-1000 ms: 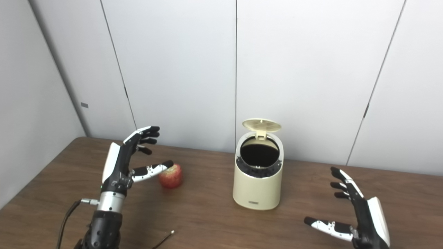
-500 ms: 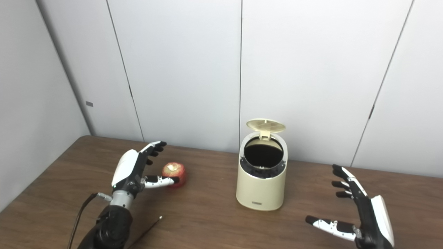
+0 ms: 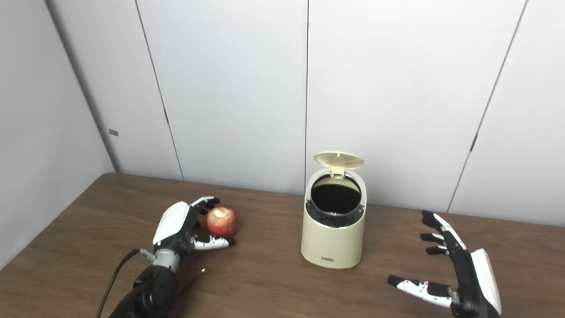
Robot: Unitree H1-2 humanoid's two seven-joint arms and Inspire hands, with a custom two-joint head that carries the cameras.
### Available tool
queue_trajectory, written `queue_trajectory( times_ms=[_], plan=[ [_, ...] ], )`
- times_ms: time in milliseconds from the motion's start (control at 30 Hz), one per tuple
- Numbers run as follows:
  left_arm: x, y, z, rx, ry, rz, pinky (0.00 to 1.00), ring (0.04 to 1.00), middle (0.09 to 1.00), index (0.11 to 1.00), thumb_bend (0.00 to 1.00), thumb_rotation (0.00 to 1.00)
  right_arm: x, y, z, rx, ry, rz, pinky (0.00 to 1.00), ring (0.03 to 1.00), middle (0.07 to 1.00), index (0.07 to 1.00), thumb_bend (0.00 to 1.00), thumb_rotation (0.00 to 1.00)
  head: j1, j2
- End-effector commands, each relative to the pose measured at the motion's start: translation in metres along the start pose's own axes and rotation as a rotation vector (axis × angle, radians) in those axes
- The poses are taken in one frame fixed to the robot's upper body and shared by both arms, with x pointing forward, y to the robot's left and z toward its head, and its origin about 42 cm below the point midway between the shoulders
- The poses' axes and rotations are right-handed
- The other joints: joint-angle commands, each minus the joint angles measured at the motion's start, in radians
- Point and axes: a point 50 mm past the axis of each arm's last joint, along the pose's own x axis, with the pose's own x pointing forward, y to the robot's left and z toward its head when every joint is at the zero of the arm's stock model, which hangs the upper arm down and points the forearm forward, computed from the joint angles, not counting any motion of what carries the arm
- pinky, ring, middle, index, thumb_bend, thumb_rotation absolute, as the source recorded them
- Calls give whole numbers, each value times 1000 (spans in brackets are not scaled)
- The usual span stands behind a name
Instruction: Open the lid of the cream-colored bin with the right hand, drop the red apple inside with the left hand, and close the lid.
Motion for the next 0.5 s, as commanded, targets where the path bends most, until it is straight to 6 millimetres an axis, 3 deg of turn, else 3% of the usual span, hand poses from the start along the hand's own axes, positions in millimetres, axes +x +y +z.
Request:
queue_trajectory(
  times_ms=[0, 233, 400, 467],
  plan=[
    [15, 14, 8, 15, -35, 53, 630, 767, 798, 810, 875, 229, 7, -4, 14, 0, -58, -25, 621, 731, 831, 839, 786, 1, 0, 2],
    [15, 9, 4, 36, -49, 40, 611, 706, 739, 775, 836, 182, 7, -3, 19, -1, -66, -21, 607, 724, 822, 830, 787, 0, -1, 8],
    [14, 7, 3, 67, -53, 33, 490, 536, 568, 633, 757, 79, 6, -2, 21, 12, -67, -16, 603, 723, 825, 828, 783, 6, -2, 10],
    [14, 6, 3, 67, -56, 35, 440, 494, 503, 546, 582, 35, 6, -1, 22, 15, -71, -14, 603, 724, 827, 829, 781, 12, -3, 12]
  ],
)
